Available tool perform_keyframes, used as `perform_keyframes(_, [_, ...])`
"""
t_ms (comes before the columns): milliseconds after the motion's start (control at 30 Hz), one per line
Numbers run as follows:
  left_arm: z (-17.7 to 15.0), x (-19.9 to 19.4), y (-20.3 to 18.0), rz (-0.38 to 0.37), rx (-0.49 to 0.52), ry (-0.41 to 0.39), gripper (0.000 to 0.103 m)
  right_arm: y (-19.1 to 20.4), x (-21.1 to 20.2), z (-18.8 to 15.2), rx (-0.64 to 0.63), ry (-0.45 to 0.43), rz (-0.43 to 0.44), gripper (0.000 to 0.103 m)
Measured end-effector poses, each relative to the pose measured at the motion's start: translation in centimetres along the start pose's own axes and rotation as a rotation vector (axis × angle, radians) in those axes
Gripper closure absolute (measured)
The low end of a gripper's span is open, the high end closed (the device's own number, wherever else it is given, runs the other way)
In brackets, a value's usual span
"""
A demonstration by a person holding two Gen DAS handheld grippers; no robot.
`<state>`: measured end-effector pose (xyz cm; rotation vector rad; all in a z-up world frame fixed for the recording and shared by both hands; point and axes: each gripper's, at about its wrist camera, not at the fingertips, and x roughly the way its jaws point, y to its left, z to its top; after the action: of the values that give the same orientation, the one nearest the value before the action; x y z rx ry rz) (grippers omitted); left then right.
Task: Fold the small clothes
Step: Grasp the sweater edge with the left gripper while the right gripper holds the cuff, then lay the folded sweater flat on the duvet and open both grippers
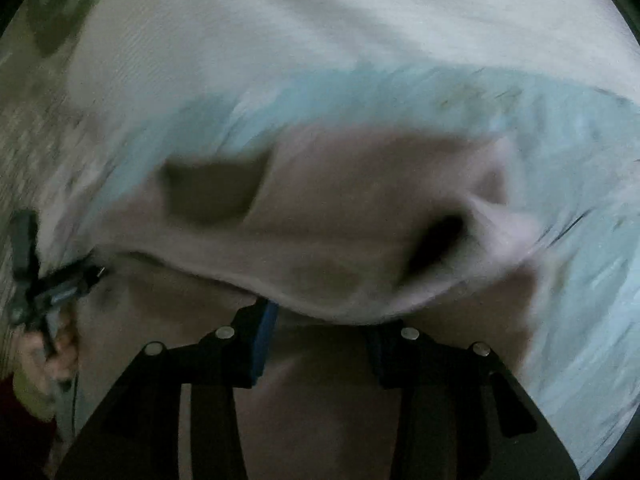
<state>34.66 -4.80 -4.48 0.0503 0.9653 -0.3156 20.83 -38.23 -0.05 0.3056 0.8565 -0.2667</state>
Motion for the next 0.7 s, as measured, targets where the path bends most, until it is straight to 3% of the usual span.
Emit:
perform_keyframes(100, [2.7, 0.6, 1.9, 0.003, -0.049, -0.018, 0.053, -2.7, -1.1, 1.5, 0.131, -0.071, -0.013, 0.060])
perform_keyframes(167, [3.8, 0.0, 3.1, 0.021, -0.100, -0.043, 0.052, -3.2, -1.8, 1.5, 0.171, -0.066, -0.013, 0.059])
perform_keyframes(267, [3.4, -2.3, 5.0, 0.001, -0.187, -0.085, 0.039, -2.4, -3.6, -0.4, 0.162, -0.074, 0.006, 0.048])
perform_keyframes(300, [2.5, -3.1, 5.4, -0.002, -0.209, -0.092, 0.034, -2.1, -4.4, -1.4, 0.153, -0.075, 0.021, 0.047])
perform_keyframes(367, [0.8, -4.2, 5.6, -0.012, -0.225, -0.095, 0.034, -1.2, -5.5, -3.4, 0.146, -0.067, 0.058, 0.045])
perform_keyframes(700, [-14.0, -11.6, 3.8, -0.108, -0.301, -0.034, 0.034, 4.3, -8.8, -14.6, 0.144, 0.038, 0.221, 0.037])
